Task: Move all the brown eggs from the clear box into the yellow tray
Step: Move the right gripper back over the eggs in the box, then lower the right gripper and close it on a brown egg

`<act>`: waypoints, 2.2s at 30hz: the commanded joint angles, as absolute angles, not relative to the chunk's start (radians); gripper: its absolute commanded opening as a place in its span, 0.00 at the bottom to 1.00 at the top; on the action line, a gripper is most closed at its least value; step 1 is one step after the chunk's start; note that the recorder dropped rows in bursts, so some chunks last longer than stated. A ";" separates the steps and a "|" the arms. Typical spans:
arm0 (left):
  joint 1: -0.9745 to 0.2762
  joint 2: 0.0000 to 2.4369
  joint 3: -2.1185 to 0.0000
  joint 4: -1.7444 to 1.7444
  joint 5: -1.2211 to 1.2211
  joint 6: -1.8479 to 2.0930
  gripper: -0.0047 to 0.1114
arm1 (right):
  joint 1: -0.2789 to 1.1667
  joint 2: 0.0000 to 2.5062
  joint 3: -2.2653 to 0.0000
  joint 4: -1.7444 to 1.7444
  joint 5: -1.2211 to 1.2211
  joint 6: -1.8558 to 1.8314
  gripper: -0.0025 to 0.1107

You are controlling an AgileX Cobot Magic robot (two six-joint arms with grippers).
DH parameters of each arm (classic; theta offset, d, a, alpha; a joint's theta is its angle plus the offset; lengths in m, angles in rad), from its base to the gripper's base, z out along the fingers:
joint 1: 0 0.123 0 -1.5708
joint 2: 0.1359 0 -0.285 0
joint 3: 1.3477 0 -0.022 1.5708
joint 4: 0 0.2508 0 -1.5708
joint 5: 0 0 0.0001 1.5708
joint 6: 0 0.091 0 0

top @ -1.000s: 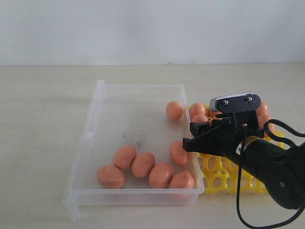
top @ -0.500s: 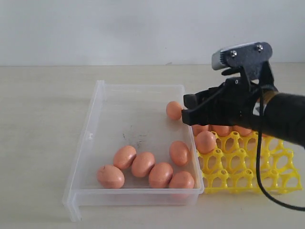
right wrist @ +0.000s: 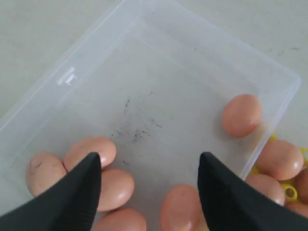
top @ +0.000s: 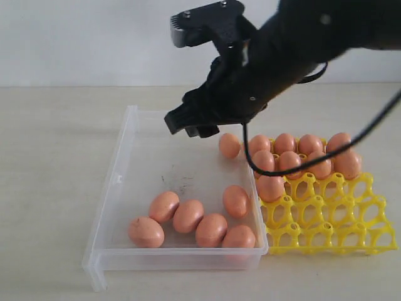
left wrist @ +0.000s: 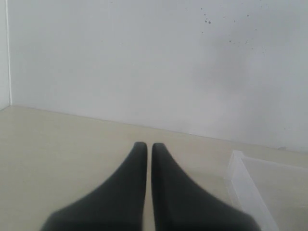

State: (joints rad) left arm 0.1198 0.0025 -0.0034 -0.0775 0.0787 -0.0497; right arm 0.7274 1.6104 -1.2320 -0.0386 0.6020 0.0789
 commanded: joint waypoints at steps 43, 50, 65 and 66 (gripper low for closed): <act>0.118 0.000 0.000 -0.086 0.079 -0.059 0.07 | 0.729 2.127 -1.538 0.418 0.782 -0.125 0.50; 0.118 0.000 0.000 -0.086 0.079 -0.059 0.07 | 0.729 2.127 -1.538 0.443 0.753 -0.217 0.50; 0.118 0.000 0.000 -0.086 0.077 -0.059 0.07 | 0.729 2.129 -1.538 0.423 0.790 -0.181 0.49; 0.118 0.000 0.000 -0.086 0.077 -0.059 0.07 | 0.729 2.129 -1.538 0.410 0.795 -0.184 0.49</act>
